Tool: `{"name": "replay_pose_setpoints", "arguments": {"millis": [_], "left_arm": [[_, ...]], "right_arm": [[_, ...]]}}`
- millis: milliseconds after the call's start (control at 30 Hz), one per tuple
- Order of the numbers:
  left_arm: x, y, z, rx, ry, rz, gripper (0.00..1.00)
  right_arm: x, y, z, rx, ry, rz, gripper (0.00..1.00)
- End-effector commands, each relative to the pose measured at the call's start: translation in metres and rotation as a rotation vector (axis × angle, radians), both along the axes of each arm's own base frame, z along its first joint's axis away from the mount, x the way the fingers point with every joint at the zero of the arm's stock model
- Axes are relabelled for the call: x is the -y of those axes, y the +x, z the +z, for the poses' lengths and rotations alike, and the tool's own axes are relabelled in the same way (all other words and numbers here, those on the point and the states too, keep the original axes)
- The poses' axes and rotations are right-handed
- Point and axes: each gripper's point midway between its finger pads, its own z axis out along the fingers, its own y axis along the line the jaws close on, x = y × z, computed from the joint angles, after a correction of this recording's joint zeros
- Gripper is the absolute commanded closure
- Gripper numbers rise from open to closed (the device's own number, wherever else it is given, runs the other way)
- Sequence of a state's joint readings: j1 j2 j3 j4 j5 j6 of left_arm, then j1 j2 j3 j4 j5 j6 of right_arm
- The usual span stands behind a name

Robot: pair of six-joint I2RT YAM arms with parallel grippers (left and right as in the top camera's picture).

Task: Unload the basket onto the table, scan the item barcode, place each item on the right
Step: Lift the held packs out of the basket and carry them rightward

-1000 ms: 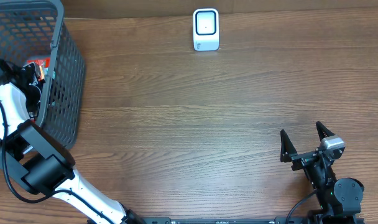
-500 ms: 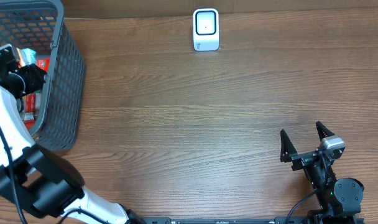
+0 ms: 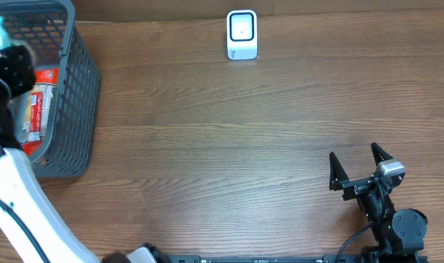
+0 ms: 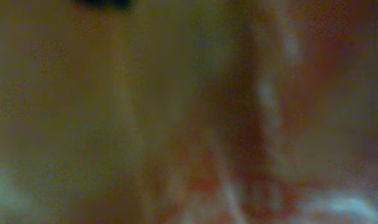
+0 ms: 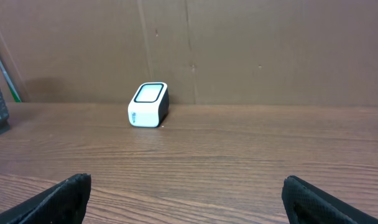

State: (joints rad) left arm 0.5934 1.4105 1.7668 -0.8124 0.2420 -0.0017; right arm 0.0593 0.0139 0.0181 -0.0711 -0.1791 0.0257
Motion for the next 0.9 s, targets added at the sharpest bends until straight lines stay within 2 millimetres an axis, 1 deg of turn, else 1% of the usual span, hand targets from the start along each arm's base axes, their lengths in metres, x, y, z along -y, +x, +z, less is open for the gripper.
{"name": "replay_pose_setpoints", "arguments": {"millis": [0,33,67,167,233,400,500,667,767,800,867], "left_arm": [[0.04,-0.012,0.029,0.055,0.026,-0.043,0.64],[0.05,-0.014,0.031,0.053,0.03,-0.06,0.64],[0.07,-0.019,0.032,0.042,0.034,-0.09,0.64],[0.101,-0.025,0.024,0.0,0.015,-0.155,0.65],[0.121,-0.027,0.014,-0.042,-0.009,-0.206,0.66],[0.169,-0.027,-0.018,-0.15,-0.085,-0.322,0.69],[0.198,-0.026,-0.041,-0.21,-0.111,-0.391,0.7],[0.237,-0.028,-0.083,-0.318,-0.114,-0.447,0.7],[0.267,-0.031,-0.109,-0.366,-0.107,-0.499,0.7],[0.285,-0.034,-0.124,-0.39,-0.099,-0.527,0.7],[0.304,-0.038,-0.141,-0.415,-0.094,-0.555,0.69]], "right_arm": [[0.001,0.0,-0.001,0.006,-0.004,-0.002,0.0],[0.001,0.0,-0.001,0.006,-0.004,-0.002,0.0],[0.001,0.0,-0.001,0.006,-0.004,-0.002,0.0],[0.001,0.0,-0.001,0.006,-0.004,-0.002,0.0],[0.001,0.0,-0.001,0.006,-0.004,-0.002,0.0],[0.001,0.0,-0.001,0.006,-0.004,-0.002,0.0],[0.001,0.0,-0.001,0.006,-0.004,-0.002,0.0],[0.001,0.0,-0.001,0.006,-0.004,-0.002,0.0],[0.001,0.0,-0.001,0.006,-0.004,-0.002,0.0],[0.001,0.0,-0.001,0.006,-0.004,-0.002,0.0],[0.001,0.0,-0.001,0.006,-0.004,-0.002,0.0]]}}
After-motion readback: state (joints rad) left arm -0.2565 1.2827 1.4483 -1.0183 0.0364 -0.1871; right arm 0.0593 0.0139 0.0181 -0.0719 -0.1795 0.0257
